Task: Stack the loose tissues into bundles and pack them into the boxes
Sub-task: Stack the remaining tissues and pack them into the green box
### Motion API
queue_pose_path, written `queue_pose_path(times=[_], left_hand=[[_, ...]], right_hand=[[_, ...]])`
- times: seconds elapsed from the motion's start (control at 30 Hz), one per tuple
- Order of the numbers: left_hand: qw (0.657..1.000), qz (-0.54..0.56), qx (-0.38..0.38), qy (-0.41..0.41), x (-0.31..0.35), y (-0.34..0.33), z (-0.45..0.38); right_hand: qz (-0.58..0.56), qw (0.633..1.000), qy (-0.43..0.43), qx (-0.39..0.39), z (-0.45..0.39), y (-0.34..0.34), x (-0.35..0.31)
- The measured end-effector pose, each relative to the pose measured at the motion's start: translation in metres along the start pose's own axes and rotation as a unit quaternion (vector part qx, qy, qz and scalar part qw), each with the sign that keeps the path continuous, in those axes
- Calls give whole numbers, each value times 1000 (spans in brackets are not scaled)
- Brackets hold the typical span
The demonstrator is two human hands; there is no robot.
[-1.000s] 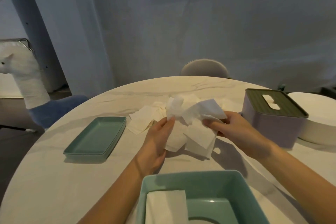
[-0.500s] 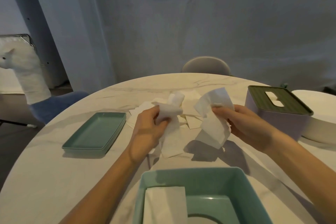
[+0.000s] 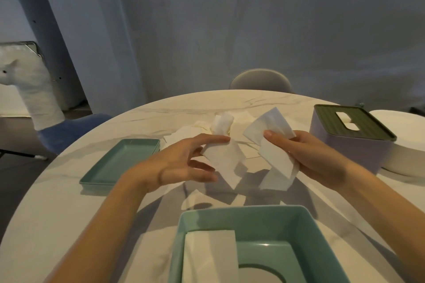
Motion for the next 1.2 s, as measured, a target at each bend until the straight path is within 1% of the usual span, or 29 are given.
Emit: queue_pose_path(times=[0.03, 0.07, 0.13, 0.17, 0.2, 0.3, 0.33, 0.47, 0.57, 0.67, 0.83, 1.0, 1.13, 1.2], left_hand=[[1000, 12, 0, 2, 0, 0, 1], [999, 33, 30, 2, 1, 3, -1], [988, 79, 132, 7, 0, 17, -2], [981, 76, 176, 0, -1, 23, -2], [976, 72, 204, -7, -3, 25, -2], [963, 99, 251, 3, -12, 29, 0], [959, 90, 269, 3, -12, 30, 0], [936, -14, 350, -20, 2, 40, 5], [928, -55, 366, -52, 16, 42, 8], [923, -65, 373, -66, 26, 40, 10], [930, -30, 364, -36, 32, 33, 8], [938, -19, 343, -37, 40, 22, 5], [945, -22, 318, -67, 49, 12, 2], [949, -8, 313, -50, 44, 11, 0]], right_hand=[[-2, 1000, 1, -4, 0, -1, -1], [-2, 1000, 5, -10, 1, -1, -3], [1, 1000, 14, -21, 1, -5, -8], [2, 1000, 21, -22, 1, -5, -10], [1, 999, 28, -21, 1, -5, -11], [10, 998, 53, -30, 4, -7, -15], [16, 997, 61, -32, 5, -8, -16], [42, 994, 91, -39, 10, -13, -20], [64, 991, 119, -22, 12, -16, -25], [91, 985, 146, -2, 13, -18, -32], [152, 965, 211, 13, 18, -23, -44], [199, 941, 273, -11, 21, -32, -48], [189, 942, 278, 12, 19, -30, -45], [176, 947, 267, 18, 18, -27, -45]])
Point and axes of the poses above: each hand's wrist, its own z-axis away from the middle knuckle, its own y-axis out of the back of the hand, x = y × z, the point moved 9 cm from there along -z, towards the middle knuckle, and after that the axes turned 9 degrees about -z, right-handed, at the moved point
